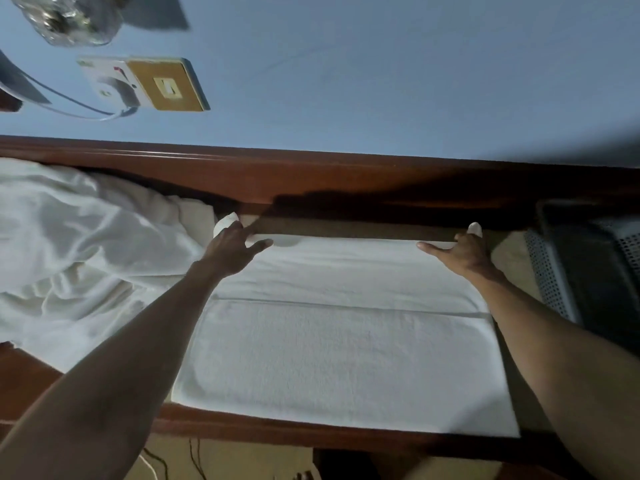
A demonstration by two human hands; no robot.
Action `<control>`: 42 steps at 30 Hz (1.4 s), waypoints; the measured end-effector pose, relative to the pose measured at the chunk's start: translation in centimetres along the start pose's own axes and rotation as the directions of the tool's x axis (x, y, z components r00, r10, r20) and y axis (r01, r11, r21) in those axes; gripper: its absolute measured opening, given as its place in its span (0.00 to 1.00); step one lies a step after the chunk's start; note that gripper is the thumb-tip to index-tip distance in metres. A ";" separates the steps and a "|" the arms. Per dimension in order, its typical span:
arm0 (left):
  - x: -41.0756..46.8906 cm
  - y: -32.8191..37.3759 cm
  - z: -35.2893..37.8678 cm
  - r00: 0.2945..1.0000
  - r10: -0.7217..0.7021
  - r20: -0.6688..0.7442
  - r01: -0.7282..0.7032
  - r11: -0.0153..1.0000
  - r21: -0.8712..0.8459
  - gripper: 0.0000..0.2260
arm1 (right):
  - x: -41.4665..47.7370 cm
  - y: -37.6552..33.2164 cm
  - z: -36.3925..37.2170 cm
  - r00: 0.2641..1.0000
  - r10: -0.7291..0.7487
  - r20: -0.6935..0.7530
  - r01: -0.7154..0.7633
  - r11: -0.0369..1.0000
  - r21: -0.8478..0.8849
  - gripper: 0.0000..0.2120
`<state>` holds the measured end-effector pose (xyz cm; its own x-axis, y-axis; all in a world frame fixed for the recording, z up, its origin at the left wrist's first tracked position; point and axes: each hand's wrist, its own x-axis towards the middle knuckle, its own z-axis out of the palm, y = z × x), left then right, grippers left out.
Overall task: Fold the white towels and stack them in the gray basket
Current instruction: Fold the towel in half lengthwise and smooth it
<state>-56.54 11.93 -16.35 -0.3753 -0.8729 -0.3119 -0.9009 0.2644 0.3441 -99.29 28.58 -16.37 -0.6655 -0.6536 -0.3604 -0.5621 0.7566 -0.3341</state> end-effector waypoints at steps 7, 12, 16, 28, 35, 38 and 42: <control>-9.7 -2.0 2.4 0.984 0.043 -0.173 -0.058 0.995 -0.082 0.18 | -9.6 3.7 1.6 0.985 0.000 -0.172 0.030 0.985 0.169 0.41; -15.1 -3.7 5.2 0.953 0.078 -0.292 -0.095 0.994 -0.046 0.12 | -14.5 8.3 4.1 0.943 -0.103 -0.317 0.163 0.972 0.169 0.44; -18.5 -5.0 7.6 0.949 0.068 -0.308 -0.106 0.988 -0.110 0.09 | -17.3 11.5 6.3 0.933 -0.129 -0.336 0.186 0.972 0.142 0.48; -25.9 -7.8 13.2 0.933 0.125 -0.336 -0.179 0.974 -0.136 0.07 | -23.9 17.1 11.4 0.957 0.055 -0.285 0.033 0.954 0.297 0.34; -27.0 -8.0 14.2 0.962 0.063 -0.265 -0.117 0.974 -0.193 0.04 | -25.4 18.0 13.2 0.972 0.045 -0.232 0.022 0.960 0.281 0.23; -27.2 -8.2 14.7 0.976 0.023 -0.216 -0.068 0.977 -0.203 0.02 | -25.3 18.2 13.9 0.990 0.026 -0.135 0.006 0.973 0.230 0.22; -27.8 -8.6 14.6 0.982 0.004 -0.191 -0.043 0.978 -0.203 0.02 | -25.3 18.8 14.0 0.989 0.030 -0.143 0.002 0.976 0.217 0.22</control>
<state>-41.52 39.94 -23.54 -0.3301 -0.9341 -0.1360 -0.8212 0.2131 0.5294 -86.11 59.04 -25.71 -0.7454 -0.6211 -0.2423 -0.4430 0.7330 -0.5162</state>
